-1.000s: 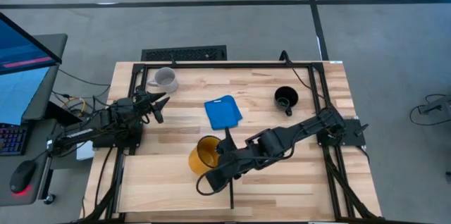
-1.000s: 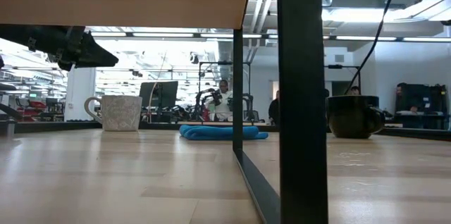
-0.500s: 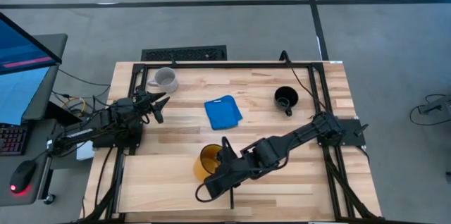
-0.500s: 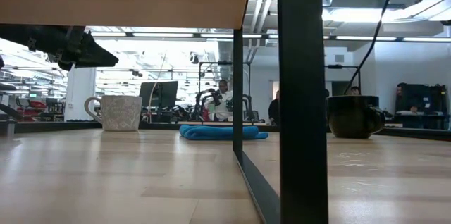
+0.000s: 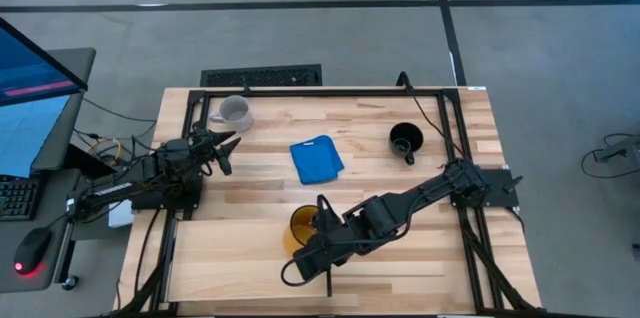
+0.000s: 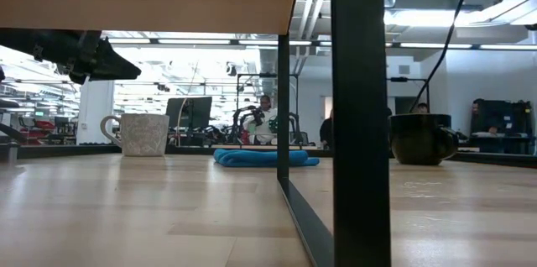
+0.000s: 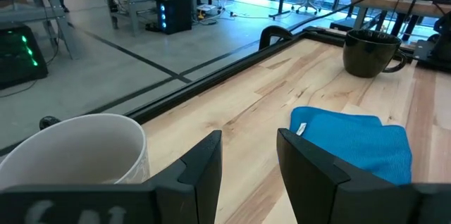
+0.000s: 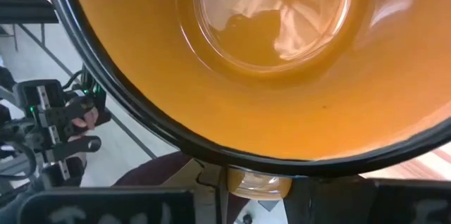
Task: Stack small to large cups/mugs on shelf
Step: Put the yellow mug on the shelf
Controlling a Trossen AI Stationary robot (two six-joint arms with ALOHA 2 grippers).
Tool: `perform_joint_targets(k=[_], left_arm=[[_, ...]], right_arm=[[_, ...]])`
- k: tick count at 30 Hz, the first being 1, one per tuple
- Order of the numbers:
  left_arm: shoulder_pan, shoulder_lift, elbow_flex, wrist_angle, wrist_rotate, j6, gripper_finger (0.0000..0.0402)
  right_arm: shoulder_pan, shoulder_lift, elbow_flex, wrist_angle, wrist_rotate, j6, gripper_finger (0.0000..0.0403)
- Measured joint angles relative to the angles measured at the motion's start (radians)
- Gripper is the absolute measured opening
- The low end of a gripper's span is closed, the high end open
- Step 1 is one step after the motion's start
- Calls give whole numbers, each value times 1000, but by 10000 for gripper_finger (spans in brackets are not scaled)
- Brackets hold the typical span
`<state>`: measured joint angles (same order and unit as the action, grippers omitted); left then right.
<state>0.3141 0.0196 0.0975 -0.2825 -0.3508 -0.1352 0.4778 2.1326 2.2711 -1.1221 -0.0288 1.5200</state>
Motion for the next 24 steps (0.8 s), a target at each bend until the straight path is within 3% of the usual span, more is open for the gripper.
perform_joint_targets(k=[14,24], left_arm=[[0,0,0,0,0,0,127],[0,0,0,0,0,0,127]], right_arm=[[-8,26,5,0,-79,-19,101],[-7,31,2,8,-95,-9,125]])
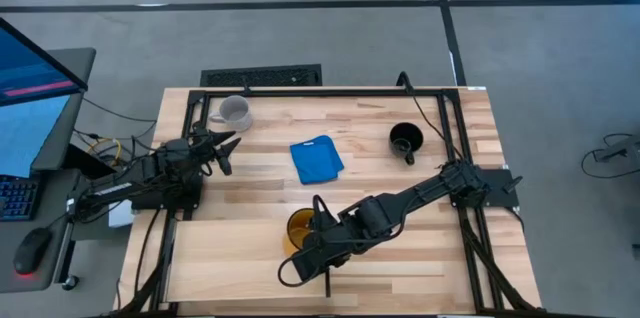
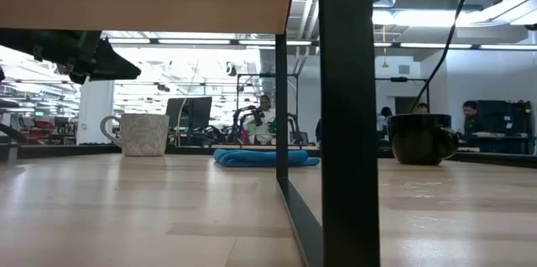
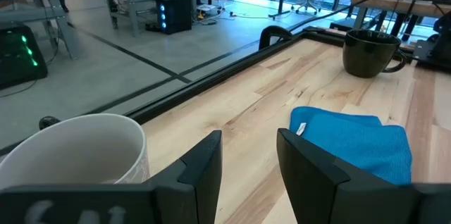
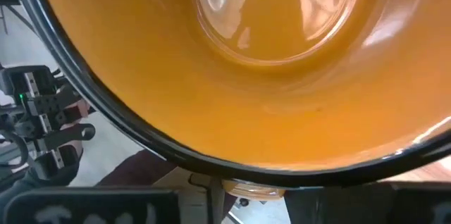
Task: Stack small to large cups/mugs on shelf
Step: Put the yellow mug on the shelf
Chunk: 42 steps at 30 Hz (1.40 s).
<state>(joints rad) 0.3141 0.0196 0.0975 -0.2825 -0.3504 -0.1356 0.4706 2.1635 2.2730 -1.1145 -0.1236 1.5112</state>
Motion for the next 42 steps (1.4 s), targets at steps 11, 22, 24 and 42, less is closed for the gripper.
perform_joint_targets(k=[11,22,24,42], left_arm=[[0,0,0,0,0,-1,127],[0,0,0,0,0,-5,127],[0,0,0,0,0,-5,127],[0,0,0,0,0,-4,127]], right_arm=[[0,1,-1,1,-4,0,126],[0,3,-2,7,-7,1,134],[0,5,-3,15,-8,3,143],[0,9,-6,102,-11,8,207]])
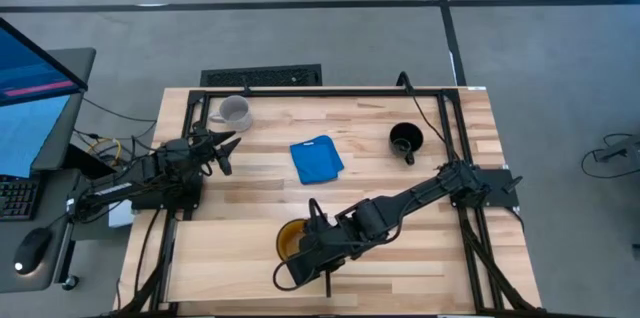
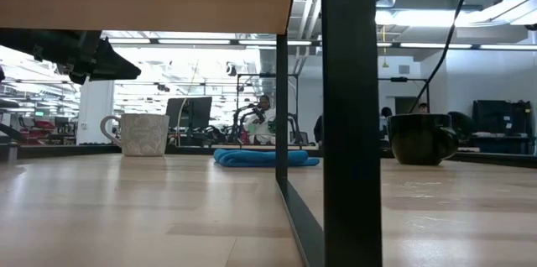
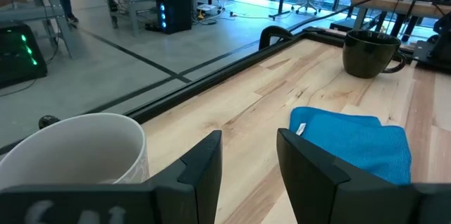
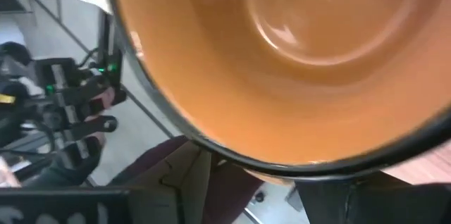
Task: Stack small to large cups/mugs on shelf
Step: Put the yellow mug on the shelf
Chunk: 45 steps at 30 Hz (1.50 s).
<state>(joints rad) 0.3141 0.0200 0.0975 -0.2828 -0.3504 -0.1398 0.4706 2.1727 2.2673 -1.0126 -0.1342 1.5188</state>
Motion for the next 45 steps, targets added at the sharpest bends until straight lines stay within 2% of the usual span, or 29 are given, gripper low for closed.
perform_joint_targets(k=[7,45], left_arm=[[0,0,0,0,0,0,127],[0,0,0,0,0,-8,127]], right_arm=[[0,-2,2,59,1,0,205],[-7,-6,4,132,4,-7,202]])
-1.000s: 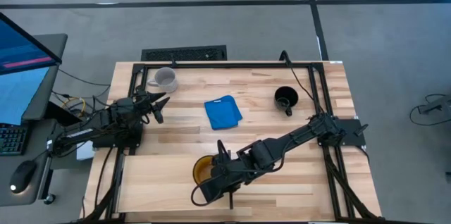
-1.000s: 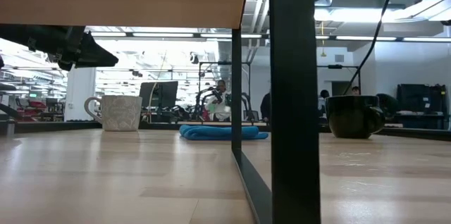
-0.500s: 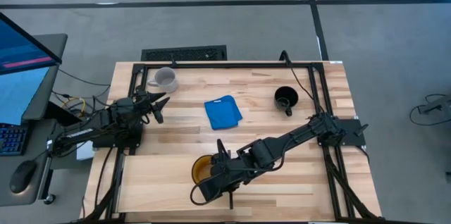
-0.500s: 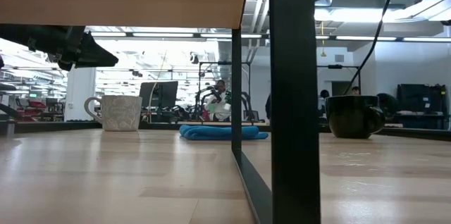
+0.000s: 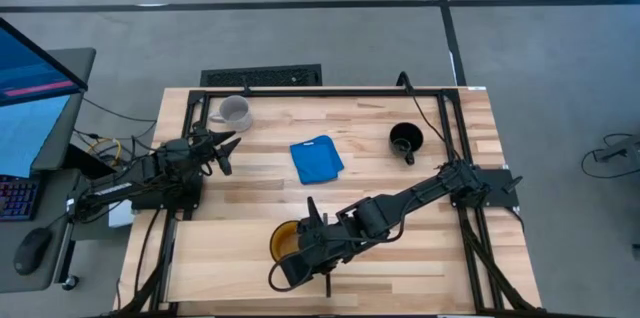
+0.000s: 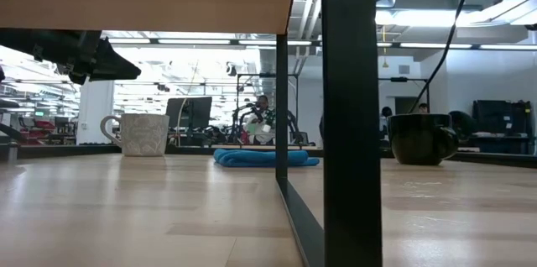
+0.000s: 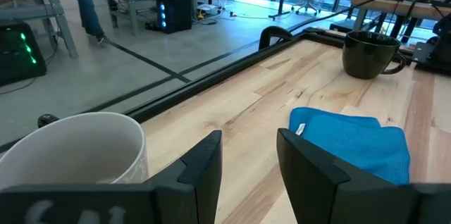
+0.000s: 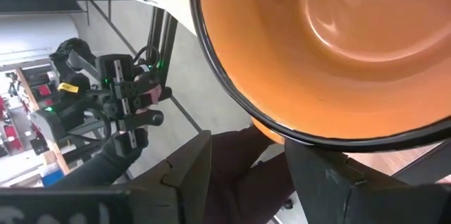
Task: Stack small to large cups/mugs on shelf
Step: Put the yellow mug on the shelf, then put the gray mug on the shelf
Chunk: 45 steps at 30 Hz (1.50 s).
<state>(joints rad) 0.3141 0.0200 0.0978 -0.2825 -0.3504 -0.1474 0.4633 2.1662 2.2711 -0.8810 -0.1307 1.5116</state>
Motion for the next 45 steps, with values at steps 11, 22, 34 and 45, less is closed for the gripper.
perform_joint_targets(k=[11,22,34,45], left_arm=[[0,0,0,0,0,0,127],[0,0,0,0,0,0,127],[0,0,0,0,0,-1,127],[0,0,0,0,6,-13,127]], right_arm=[[0,0,0,0,-4,0,202],[1,0,0,7,-20,0,202],[1,0,0,34,-23,-20,202],[-3,-8,0,217,8,-112,202]])
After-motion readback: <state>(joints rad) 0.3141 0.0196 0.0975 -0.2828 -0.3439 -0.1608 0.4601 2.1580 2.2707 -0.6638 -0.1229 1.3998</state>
